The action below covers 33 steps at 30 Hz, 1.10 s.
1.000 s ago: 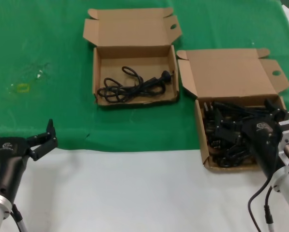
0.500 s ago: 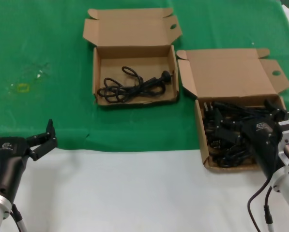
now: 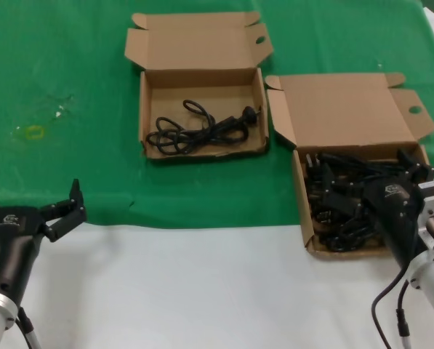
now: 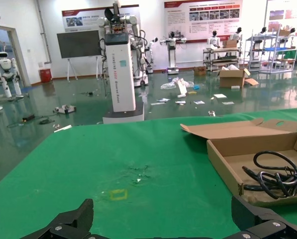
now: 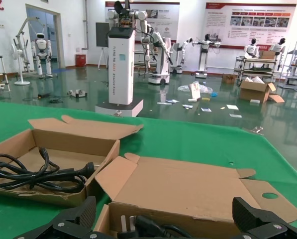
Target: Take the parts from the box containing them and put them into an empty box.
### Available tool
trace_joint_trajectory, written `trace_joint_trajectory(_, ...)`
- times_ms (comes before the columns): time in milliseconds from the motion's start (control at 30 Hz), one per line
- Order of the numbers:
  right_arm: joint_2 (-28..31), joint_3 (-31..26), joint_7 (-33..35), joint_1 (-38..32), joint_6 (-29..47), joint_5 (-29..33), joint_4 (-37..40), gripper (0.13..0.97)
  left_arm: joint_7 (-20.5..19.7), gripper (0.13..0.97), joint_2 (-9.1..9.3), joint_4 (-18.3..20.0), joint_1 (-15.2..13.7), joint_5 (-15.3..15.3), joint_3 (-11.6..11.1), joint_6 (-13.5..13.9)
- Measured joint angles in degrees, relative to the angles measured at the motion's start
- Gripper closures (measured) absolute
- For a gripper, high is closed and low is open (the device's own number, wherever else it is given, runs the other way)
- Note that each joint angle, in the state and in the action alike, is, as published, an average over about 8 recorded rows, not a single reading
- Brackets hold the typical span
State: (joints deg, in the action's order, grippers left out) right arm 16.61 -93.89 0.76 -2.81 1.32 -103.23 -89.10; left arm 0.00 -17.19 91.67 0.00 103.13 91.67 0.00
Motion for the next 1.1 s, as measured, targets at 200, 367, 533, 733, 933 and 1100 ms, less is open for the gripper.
trace_joint_trajectory(200,0.0,0.0,0.0,0.0,0.0,0.0,0.0,0.129,0.0,0.132,0.0,0.0,0.0,0.0,0.0,0.0)
trace_joint_trajectory(367,0.0,0.0,0.0,0.0,0.0,0.0,0.0,0.129,0.0,0.132,0.0,0.0,0.0,0.0,0.0,0.0)
trace_joint_trajectory(533,0.0,0.0,0.0,0.0,0.0,0.0,0.0,0.129,0.0,0.132,0.0,0.0,0.0,0.0,0.0,0.0)
trace_joint_trajectory(733,0.0,0.0,0.0,0.0,0.0,0.0,0.0,0.129,0.0,0.132,0.0,0.0,0.0,0.0,0.0,0.0)
trace_joint_trajectory(933,0.0,0.0,0.0,0.0,0.0,0.0,0.0,0.129,0.0,0.132,0.0,0.0,0.0,0.0,0.0,0.0)
trace_joint_trajectory(1100,0.0,0.0,0.0,0.0,0.0,0.0,0.0,0.129,0.0,0.132,0.0,0.0,0.0,0.0,0.0,0.0)
